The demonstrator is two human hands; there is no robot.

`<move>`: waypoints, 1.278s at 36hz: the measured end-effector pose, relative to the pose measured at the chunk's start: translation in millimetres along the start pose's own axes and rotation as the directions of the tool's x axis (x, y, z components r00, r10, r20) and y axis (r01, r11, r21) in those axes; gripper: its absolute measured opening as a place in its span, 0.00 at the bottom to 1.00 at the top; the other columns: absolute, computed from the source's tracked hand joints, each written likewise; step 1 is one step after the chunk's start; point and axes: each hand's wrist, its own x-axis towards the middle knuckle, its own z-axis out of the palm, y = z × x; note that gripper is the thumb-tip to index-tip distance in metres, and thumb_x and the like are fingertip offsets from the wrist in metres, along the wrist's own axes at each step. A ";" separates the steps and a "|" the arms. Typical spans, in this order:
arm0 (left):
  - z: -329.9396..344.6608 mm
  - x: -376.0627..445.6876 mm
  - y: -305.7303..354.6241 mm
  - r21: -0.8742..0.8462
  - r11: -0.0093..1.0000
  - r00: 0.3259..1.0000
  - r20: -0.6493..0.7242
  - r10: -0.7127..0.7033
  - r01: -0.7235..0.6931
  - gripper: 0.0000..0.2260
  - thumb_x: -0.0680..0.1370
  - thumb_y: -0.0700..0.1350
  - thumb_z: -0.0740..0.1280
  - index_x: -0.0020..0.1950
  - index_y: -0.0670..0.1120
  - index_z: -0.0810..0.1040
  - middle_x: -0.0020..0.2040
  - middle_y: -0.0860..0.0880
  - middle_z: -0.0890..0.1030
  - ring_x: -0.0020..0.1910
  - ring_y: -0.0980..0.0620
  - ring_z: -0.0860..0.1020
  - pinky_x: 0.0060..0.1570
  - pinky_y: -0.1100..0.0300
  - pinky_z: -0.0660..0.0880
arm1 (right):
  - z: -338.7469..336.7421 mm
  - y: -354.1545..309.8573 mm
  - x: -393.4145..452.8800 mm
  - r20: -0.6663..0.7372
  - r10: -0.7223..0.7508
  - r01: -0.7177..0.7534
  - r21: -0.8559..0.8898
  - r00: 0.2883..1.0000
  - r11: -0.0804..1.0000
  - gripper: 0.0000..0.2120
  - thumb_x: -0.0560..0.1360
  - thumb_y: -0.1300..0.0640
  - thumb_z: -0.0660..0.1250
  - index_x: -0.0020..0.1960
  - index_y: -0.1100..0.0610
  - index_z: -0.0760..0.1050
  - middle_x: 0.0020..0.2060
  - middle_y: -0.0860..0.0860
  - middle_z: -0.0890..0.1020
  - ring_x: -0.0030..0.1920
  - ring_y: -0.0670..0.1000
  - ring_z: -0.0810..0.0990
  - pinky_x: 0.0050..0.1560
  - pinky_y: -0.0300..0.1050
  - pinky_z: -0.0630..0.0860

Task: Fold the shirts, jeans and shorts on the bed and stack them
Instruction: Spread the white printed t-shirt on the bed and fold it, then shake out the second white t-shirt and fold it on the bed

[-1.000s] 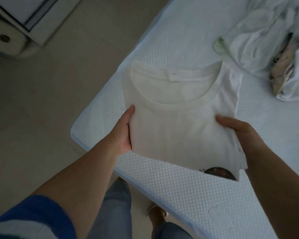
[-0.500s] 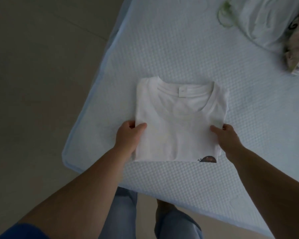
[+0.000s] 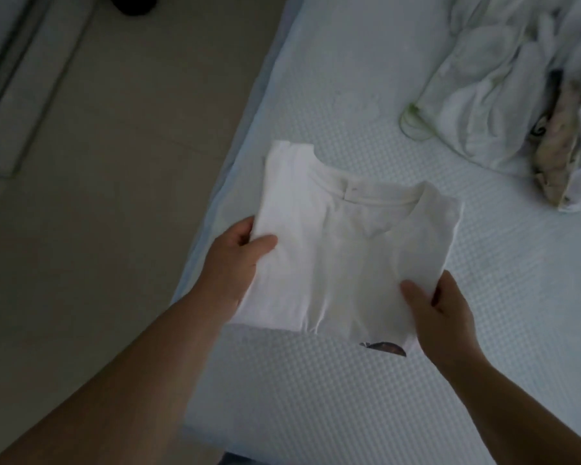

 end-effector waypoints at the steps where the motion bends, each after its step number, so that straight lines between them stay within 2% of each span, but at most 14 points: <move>1: -1.1 9.6 14.1 0.007 0.999 0.999 -0.002 0.039 -0.039 0.10 0.66 0.43 0.70 0.40 0.59 0.83 0.38 0.57 0.84 0.44 0.50 0.79 0.53 0.46 0.76 | 0.2 -10.6 9.3 -0.022 -0.019 0.020 0.030 1.000 0.999 0.06 0.75 0.53 0.67 0.43 0.46 0.70 0.39 0.42 0.78 0.39 0.42 0.76 0.33 0.39 0.68; 4: 1.9 45.4 53.3 0.032 0.988 0.988 -0.008 0.153 -0.153 0.10 0.71 0.39 0.70 0.39 0.55 0.83 0.38 0.54 0.83 0.44 0.49 0.79 0.54 0.44 0.75 | 2.2 -44.9 48.4 -0.067 -0.076 0.081 0.085 0.995 0.993 0.05 0.75 0.53 0.67 0.43 0.49 0.70 0.38 0.42 0.77 0.38 0.42 0.75 0.33 0.40 0.67; 7: 10.6 86.6 82.9 0.057 0.975 0.976 -0.021 0.216 -0.215 0.07 0.65 0.46 0.70 0.42 0.53 0.83 0.41 0.52 0.83 0.43 0.49 0.79 0.50 0.50 0.76 | 3.5 -73.1 97.1 -0.102 -0.089 0.101 0.117 0.991 0.988 0.06 0.74 0.52 0.66 0.49 0.52 0.72 0.39 0.42 0.77 0.39 0.43 0.75 0.36 0.42 0.69; 11: 19.6 141.3 70.9 0.276 0.952 0.989 -0.024 0.143 -0.131 0.19 0.68 0.52 0.70 0.55 0.43 0.80 0.52 0.42 0.82 0.50 0.44 0.79 0.54 0.50 0.75 | 11.6 -72.5 153.2 -0.002 0.068 -0.067 0.132 0.998 0.989 0.18 0.75 0.51 0.66 0.61 0.58 0.73 0.50 0.52 0.79 0.48 0.54 0.77 0.49 0.48 0.72; 14: 20.6 163.7 32.6 0.456 0.890 0.998 -0.057 0.007 0.020 0.16 0.72 0.49 0.70 0.54 0.40 0.80 0.50 0.41 0.82 0.48 0.44 0.80 0.52 0.50 0.76 | 24.9 -47.5 168.8 0.072 0.156 -0.157 0.011 0.985 0.988 0.21 0.75 0.51 0.67 0.63 0.61 0.71 0.52 0.55 0.79 0.48 0.55 0.76 0.45 0.46 0.71; 19: 22.3 160.8 5.1 0.555 0.832 0.967 -0.212 0.142 -0.001 0.17 0.73 0.49 0.70 0.59 0.43 0.74 0.55 0.42 0.80 0.52 0.44 0.78 0.51 0.54 0.74 | 39.8 -24.5 168.5 -0.054 0.080 -0.086 -0.110 0.995 0.990 0.22 0.75 0.50 0.64 0.66 0.57 0.66 0.47 0.50 0.74 0.37 0.46 0.71 0.30 0.38 0.64; 24: 26.7 141.2 7.2 0.677 0.735 0.956 -0.230 0.184 0.021 0.26 0.74 0.48 0.68 0.70 0.43 0.66 0.65 0.40 0.74 0.62 0.41 0.73 0.60 0.52 0.69 | 36.0 -17.9 154.4 -0.048 0.069 -0.074 -0.093 0.996 0.993 0.23 0.76 0.50 0.63 0.68 0.55 0.64 0.51 0.49 0.76 0.44 0.48 0.73 0.33 0.39 0.66; 28: 40.2 109.6 19.0 0.871 0.490 0.963 -0.158 0.218 0.032 0.29 0.72 0.52 0.68 0.71 0.45 0.67 0.69 0.39 0.67 0.68 0.40 0.66 0.65 0.50 0.64 | 22.1 -13.6 126.5 0.011 0.122 -0.121 -0.102 0.992 0.987 0.24 0.76 0.50 0.63 0.70 0.54 0.63 0.55 0.48 0.76 0.44 0.46 0.75 0.32 0.38 0.68; 30: 51.5 90.0 26.2 0.867 0.497 0.974 -0.126 0.187 0.017 0.26 0.73 0.52 0.67 0.70 0.46 0.68 0.70 0.41 0.65 0.69 0.42 0.64 0.67 0.50 0.62 | 7.2 -10.5 109.4 0.061 0.159 -0.149 -0.145 0.985 0.978 0.23 0.77 0.49 0.63 0.69 0.53 0.65 0.52 0.46 0.74 0.40 0.44 0.76 0.28 0.35 0.69; 33: 74.5 56.3 31.9 0.816 0.572 0.988 -0.006 0.155 -0.085 0.20 0.74 0.48 0.67 0.65 0.45 0.74 0.66 0.42 0.71 0.65 0.44 0.70 0.64 0.54 0.65 | -23.4 -5.3 85.6 0.120 0.185 -0.155 -0.224 0.975 0.962 0.20 0.77 0.49 0.64 0.67 0.51 0.68 0.49 0.44 0.75 0.37 0.43 0.77 0.23 0.31 0.67; 37: 110.1 14.1 26.5 0.785 0.580 0.974 0.212 0.080 -0.218 0.17 0.75 0.48 0.66 0.63 0.47 0.75 0.63 0.46 0.73 0.63 0.49 0.71 0.60 0.60 0.66 | -69.6 6.6 58.6 0.150 0.202 -0.145 -0.325 0.968 0.935 0.16 0.77 0.50 0.63 0.63 0.51 0.72 0.44 0.42 0.75 0.39 0.41 0.75 0.32 0.34 0.69; 39: 128.0 4.3 23.0 0.782 0.569 0.963 0.258 0.076 -0.254 0.17 0.76 0.48 0.66 0.64 0.48 0.75 0.64 0.47 0.73 0.63 0.50 0.71 0.61 0.60 0.65 | -91.1 14.8 49.9 0.141 0.214 -0.151 -0.362 0.967 0.920 0.16 0.77 0.49 0.63 0.63 0.51 0.73 0.45 0.42 0.74 0.41 0.41 0.75 0.34 0.33 0.69; 43: 174.7 6.7 19.9 0.763 0.538 0.932 0.328 0.155 -0.358 0.18 0.76 0.47 0.65 0.65 0.47 0.75 0.65 0.47 0.75 0.64 0.49 0.72 0.62 0.58 0.66 | -128.8 36.1 56.1 0.094 0.195 -0.134 -0.445 0.976 0.885 0.17 0.77 0.49 0.63 0.65 0.52 0.71 0.52 0.44 0.76 0.49 0.45 0.75 0.49 0.39 0.72; 46: 213.7 25.0 7.4 0.821 0.358 0.894 0.384 0.229 -0.445 0.20 0.77 0.50 0.63 0.69 0.49 0.71 0.72 0.46 0.68 0.71 0.48 0.64 0.68 0.56 0.61 | -149.0 53.2 90.8 0.033 0.127 -0.092 -0.517 0.991 0.851 0.21 0.76 0.49 0.64 0.67 0.54 0.68 0.62 0.50 0.74 0.58 0.49 0.74 0.58 0.43 0.70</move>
